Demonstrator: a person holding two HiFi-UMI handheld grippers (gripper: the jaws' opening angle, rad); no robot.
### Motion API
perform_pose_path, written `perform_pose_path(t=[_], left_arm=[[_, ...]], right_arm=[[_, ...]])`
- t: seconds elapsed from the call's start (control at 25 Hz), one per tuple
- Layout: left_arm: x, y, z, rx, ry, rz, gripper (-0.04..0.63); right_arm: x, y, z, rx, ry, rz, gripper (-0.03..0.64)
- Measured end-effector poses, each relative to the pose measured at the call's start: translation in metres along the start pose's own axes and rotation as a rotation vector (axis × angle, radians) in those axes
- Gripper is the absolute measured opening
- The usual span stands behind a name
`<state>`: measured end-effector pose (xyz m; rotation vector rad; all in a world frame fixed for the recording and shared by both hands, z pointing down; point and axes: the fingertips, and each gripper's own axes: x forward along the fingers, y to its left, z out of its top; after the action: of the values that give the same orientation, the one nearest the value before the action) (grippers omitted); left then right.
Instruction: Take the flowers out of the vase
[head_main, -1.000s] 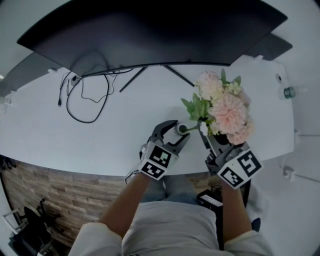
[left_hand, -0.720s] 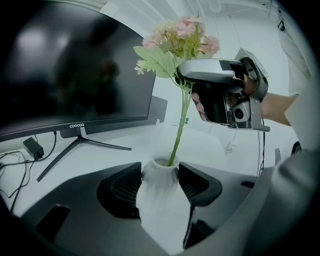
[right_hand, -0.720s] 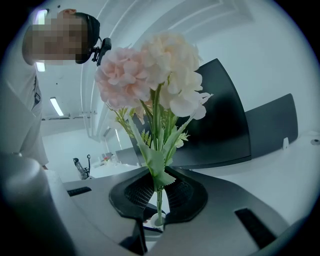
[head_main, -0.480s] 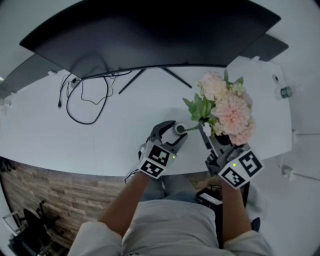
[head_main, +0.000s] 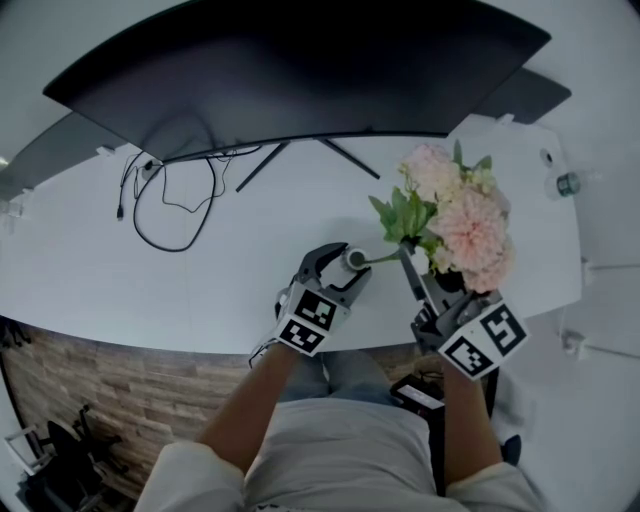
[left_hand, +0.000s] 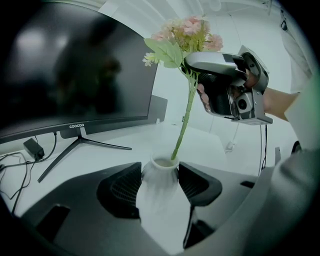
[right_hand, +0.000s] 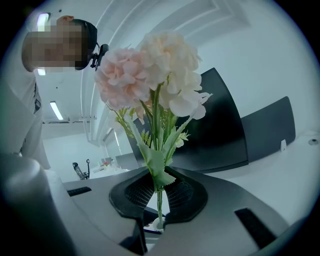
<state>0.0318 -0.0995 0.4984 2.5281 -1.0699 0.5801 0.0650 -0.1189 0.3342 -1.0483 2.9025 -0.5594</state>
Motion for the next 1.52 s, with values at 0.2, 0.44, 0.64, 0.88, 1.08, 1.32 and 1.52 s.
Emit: perform_pose_path(t=[0.2,0.44,0.64,0.88,1.08,1.32,1.52], left_arm=[[0.002,-0.015,0.001,0.016,-0.001,0.009,0.235],[-0.001,-0.013,-0.001,0.017,0.0,0.007,0.235],[-0.002,-0.008,-0.001,0.012,0.002,0.006,0.235],[-0.005,-0.004,-0.001,0.005,0.011,0.002,0.236],[-0.007,0.0,-0.001,0.01,0.023,-0.005,0.242],[-0.005,0.001,0.002,0.027,0.026,-0.009,0.268],[-0.012,0.004,0.006,0.023,0.013,0.002,0.268]], right_arm=[[-0.02,-0.002,0.005,-0.007,-0.026,0.001,0.063],[-0.021,-0.003,0.006,-0.023,-0.022,-0.016,0.063],[-0.023,-0.007,0.002,-0.016,-0.012,-0.032,0.061],[-0.024,-0.01,0.0,-0.014,-0.004,-0.046,0.061],[-0.024,-0.011,-0.001,-0.009,0.003,-0.055,0.062],[-0.026,-0.018,-0.005,-0.003,0.013,-0.066,0.063],[-0.028,-0.018,-0.007,-0.004,0.015,-0.074,0.063]])
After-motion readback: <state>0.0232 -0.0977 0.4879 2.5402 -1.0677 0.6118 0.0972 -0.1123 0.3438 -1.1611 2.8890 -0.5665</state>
